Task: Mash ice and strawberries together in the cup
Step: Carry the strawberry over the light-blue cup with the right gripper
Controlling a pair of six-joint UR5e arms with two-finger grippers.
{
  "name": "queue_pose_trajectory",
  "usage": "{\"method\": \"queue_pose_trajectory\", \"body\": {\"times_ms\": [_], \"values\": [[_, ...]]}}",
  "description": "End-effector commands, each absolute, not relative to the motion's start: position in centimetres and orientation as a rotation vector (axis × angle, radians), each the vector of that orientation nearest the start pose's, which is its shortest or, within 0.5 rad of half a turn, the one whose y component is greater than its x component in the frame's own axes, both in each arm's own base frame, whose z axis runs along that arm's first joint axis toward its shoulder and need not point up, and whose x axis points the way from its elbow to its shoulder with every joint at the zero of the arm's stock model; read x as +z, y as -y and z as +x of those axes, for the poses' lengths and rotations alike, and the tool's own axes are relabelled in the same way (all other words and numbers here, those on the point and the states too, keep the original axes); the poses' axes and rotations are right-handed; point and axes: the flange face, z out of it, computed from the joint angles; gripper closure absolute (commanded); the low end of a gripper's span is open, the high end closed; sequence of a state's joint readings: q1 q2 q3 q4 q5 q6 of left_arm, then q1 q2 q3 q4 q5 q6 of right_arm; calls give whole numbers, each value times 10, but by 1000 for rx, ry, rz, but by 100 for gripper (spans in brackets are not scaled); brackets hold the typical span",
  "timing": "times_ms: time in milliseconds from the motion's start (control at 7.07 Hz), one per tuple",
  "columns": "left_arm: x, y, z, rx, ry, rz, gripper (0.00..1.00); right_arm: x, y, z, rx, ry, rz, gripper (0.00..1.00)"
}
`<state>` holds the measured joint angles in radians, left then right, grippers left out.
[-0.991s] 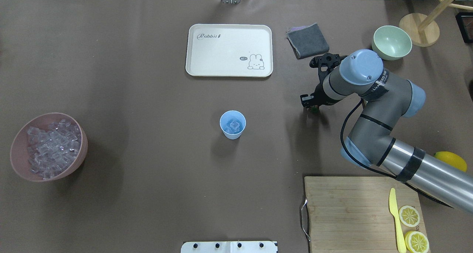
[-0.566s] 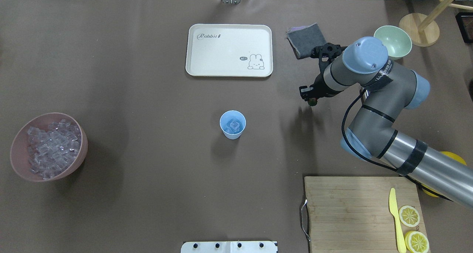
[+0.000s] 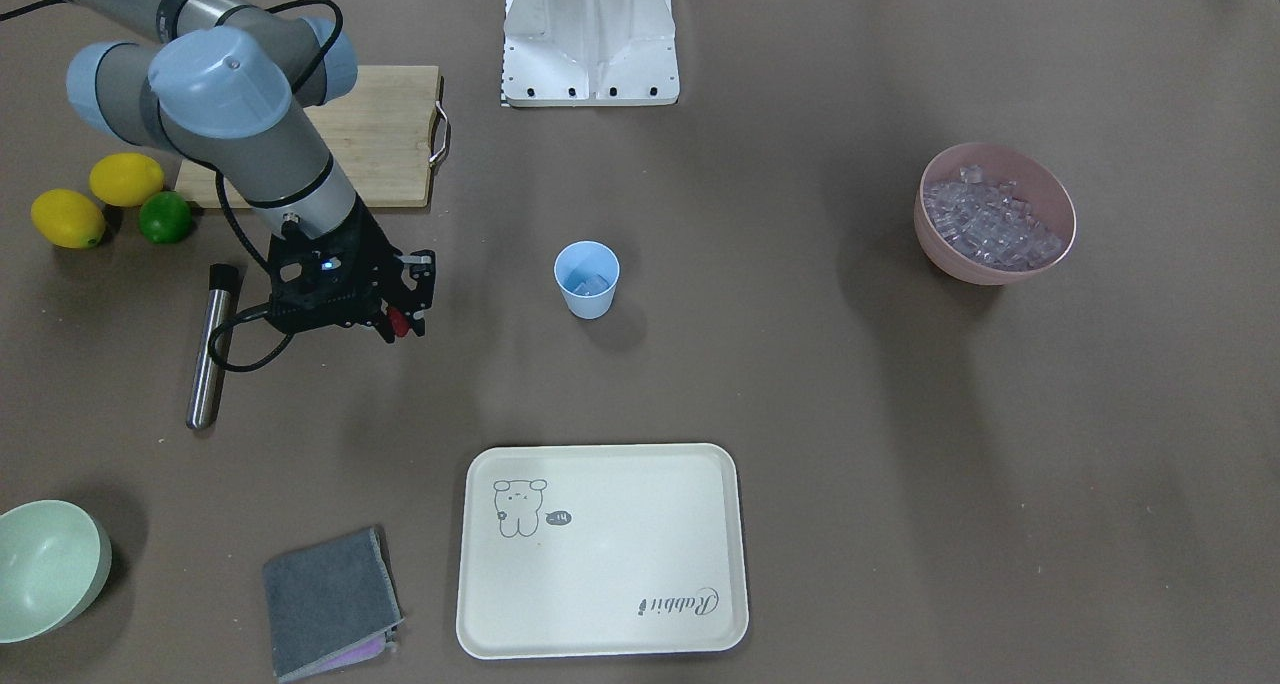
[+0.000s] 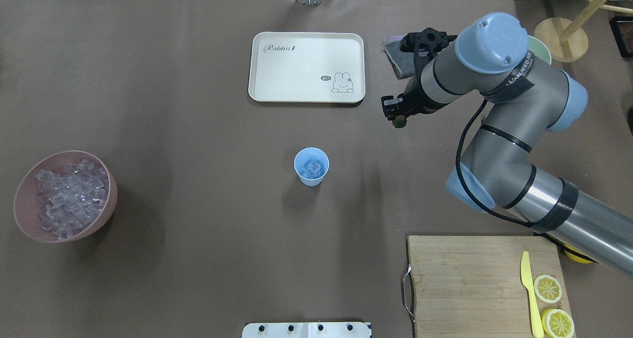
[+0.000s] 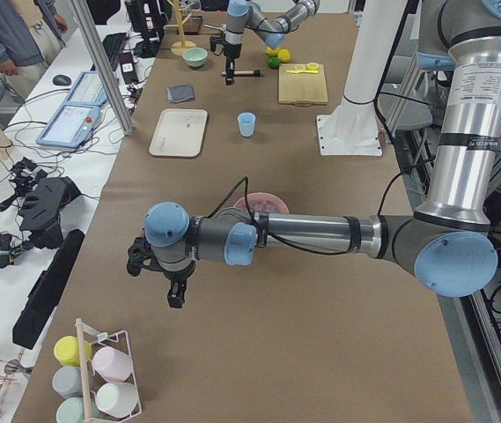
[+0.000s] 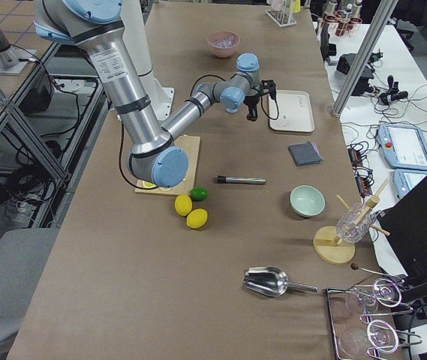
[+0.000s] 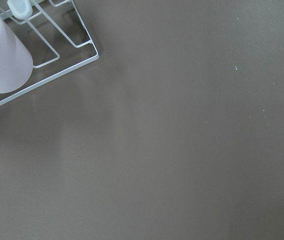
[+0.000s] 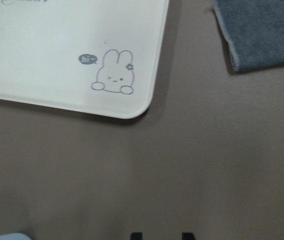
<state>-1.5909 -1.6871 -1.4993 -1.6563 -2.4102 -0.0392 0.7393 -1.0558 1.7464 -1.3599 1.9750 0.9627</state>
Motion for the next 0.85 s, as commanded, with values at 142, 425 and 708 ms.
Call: {"method": "queue_pose_trajectory", "body": {"times_ms": [142, 425, 708], "values": [[615, 546, -72, -1, -840, 123, 3, 190, 456, -479, -12, 934, 268, 94], [620, 539, -72, -6, -842, 116, 3, 150, 442, -518, -20, 908, 282, 95], [625, 534, -72, -9, -842, 109, 3, 137, 448, -543, -20, 892, 279, 95]]}}
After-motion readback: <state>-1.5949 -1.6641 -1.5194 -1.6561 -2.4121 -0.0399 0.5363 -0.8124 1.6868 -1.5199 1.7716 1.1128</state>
